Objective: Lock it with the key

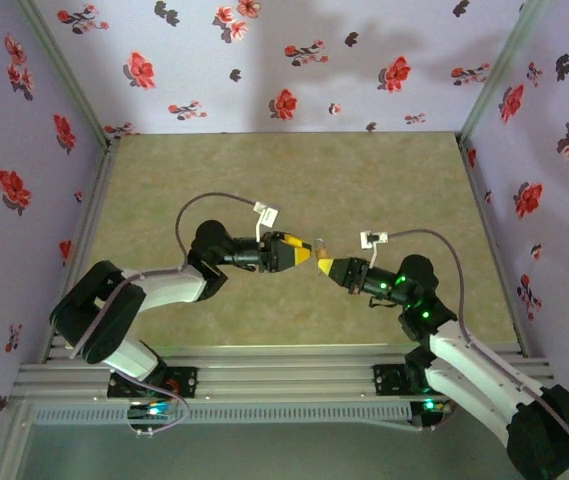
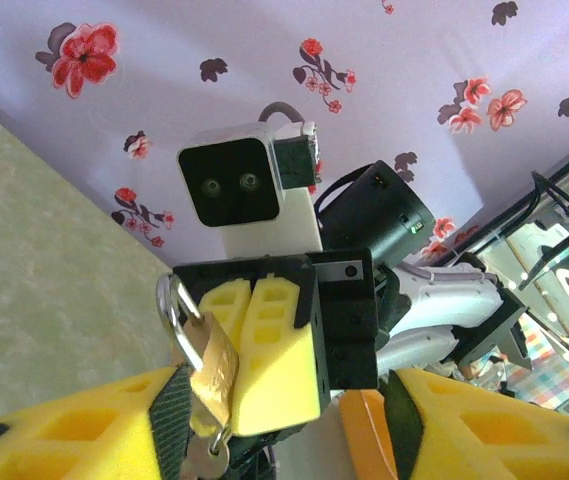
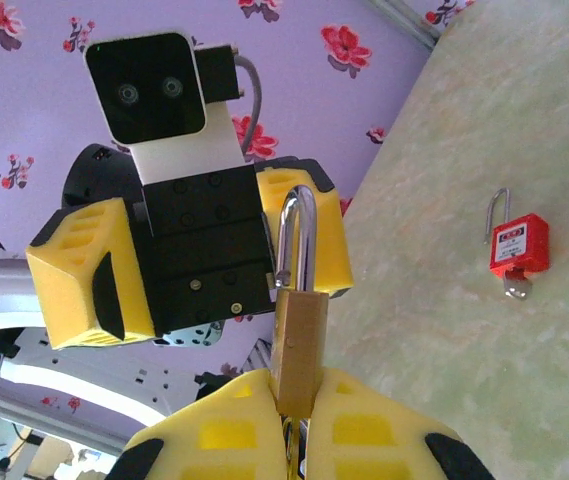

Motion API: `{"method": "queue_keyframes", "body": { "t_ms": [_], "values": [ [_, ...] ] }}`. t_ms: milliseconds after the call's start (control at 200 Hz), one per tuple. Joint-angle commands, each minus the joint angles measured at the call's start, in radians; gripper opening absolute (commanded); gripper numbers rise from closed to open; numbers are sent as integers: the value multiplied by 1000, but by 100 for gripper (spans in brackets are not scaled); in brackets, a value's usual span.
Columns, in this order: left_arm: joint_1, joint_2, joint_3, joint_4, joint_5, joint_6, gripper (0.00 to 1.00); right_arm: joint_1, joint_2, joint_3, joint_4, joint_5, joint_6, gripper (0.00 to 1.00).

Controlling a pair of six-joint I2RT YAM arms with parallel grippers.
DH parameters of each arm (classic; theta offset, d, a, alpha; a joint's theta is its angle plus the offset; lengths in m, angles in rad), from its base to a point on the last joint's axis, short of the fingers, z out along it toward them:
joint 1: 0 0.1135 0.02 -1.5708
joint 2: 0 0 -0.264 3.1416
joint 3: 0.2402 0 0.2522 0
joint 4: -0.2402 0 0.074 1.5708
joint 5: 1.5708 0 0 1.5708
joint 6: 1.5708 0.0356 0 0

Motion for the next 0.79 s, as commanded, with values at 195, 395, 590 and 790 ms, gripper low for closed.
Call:
{"method": "queue_keyframes", "body": {
  "t_ms": [195, 395, 590, 790],
  "values": [
    [33, 10, 15, -34, 30, -30, 62, 13, -24, -5, -71, -33, -48, 0],
    [32, 11, 39, -137, 32, 8, 63, 72, -3, 9, -141, -16, -106, 0],
    [27, 3, 68, -273, 35, 76, 61, 112, 40, 37, -167, -9, -143, 0],
    [17, -1, 105, -429, 51, 154, 56, 116, 24, 41, -211, 24, -170, 0]
  ]
}}
